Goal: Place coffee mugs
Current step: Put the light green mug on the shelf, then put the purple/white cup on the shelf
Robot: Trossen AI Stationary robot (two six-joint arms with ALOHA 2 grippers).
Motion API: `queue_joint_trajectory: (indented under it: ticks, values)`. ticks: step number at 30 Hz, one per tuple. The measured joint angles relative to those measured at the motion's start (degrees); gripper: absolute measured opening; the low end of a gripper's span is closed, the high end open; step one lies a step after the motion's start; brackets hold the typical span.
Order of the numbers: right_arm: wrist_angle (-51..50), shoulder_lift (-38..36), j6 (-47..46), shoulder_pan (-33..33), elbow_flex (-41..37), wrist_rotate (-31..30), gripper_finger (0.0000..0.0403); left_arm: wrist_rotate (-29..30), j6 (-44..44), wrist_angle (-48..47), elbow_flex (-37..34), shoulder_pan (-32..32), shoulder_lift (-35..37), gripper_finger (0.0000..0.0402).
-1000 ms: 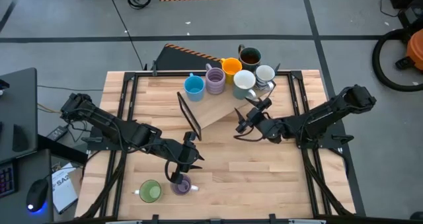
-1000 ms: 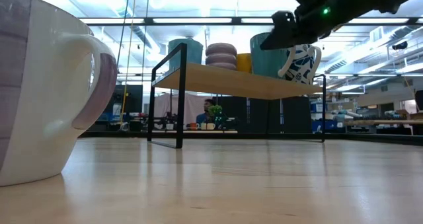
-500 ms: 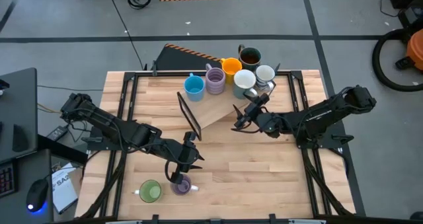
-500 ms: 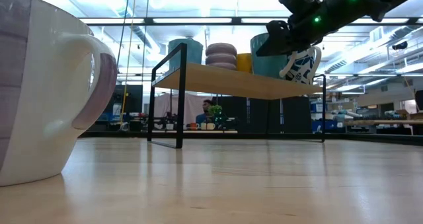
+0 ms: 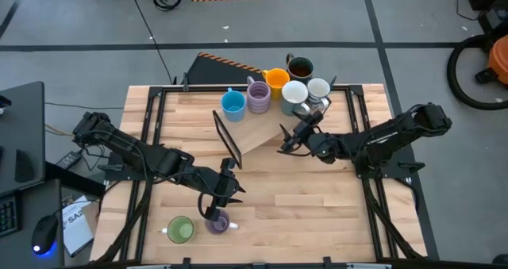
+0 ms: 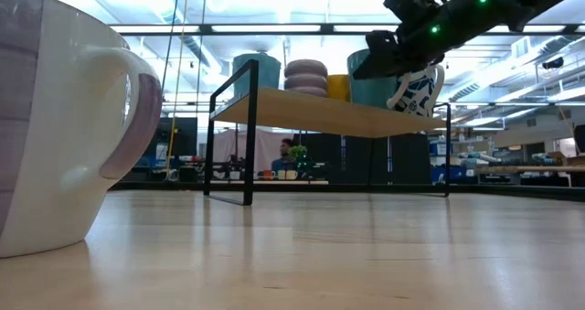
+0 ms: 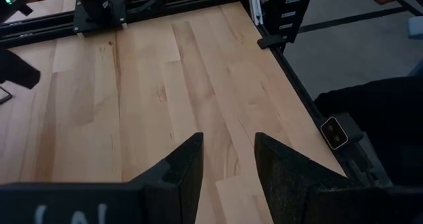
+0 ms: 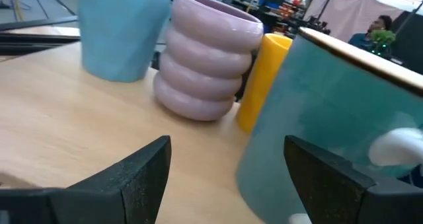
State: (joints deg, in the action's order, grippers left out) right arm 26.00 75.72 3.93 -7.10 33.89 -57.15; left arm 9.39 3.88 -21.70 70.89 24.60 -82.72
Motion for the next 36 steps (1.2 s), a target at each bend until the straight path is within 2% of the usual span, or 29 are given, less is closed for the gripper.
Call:
queue_joint_trajectory:
  ticks: [6,9,12,14,19,25,29,34,36]
  values:
    - [2.44,-0.47,3.02,-6.42,-0.02,-5.96,0.0296,-0.22,0.89,-1.63,0.00,0.00,0.00,0.0142]
    - [3.56,-0.72,3.41,-10.53,-0.02,-7.56,0.0293,-4.08,1.89,-3.93,0.00,0.00,0.00,0.0142]
    - [2.67,-0.71,-0.70,-14.08,-0.02,-7.38,0.0291,-8.21,4.67,-5.06,0.00,0.00,-0.32,0.0142]
    - [2.25,-0.17,-3.98,-16.05,-0.02,-5.99,0.0290,-9.00,5.97,-5.27,0.00,0.24,-0.67,0.0142]
    - [2.12,1.14,-11.59,-21.49,0.00,-5.74,0.0289,-7.27,6.63,-5.10,-0.02,1.71,-1.05,0.0142]
    - [3.21,4.13,-18.77,-27.00,0.00,-5.71,0.0288,-4.96,11.66,-5.82,0.03,2.68,-1.05,0.0142]
    - [5.31,6.95,-18.15,-30.32,0.98,-6.02,0.0288,-5.86,15.97,-10.84,1.30,3.67,-1.39,0.0142]
    - [5.69,12.25,-12.81,-32.58,5.02,-12.13,0.0288,-6.45,19.90,-13.20,1.42,6.46,-1.76,0.0142]
    - [5.82,14.73,-11.02,-32.61,7.04,-12.70,0.0288,-6.43,22.92,-13.31,1.42,7.22,-2.07,0.0142]
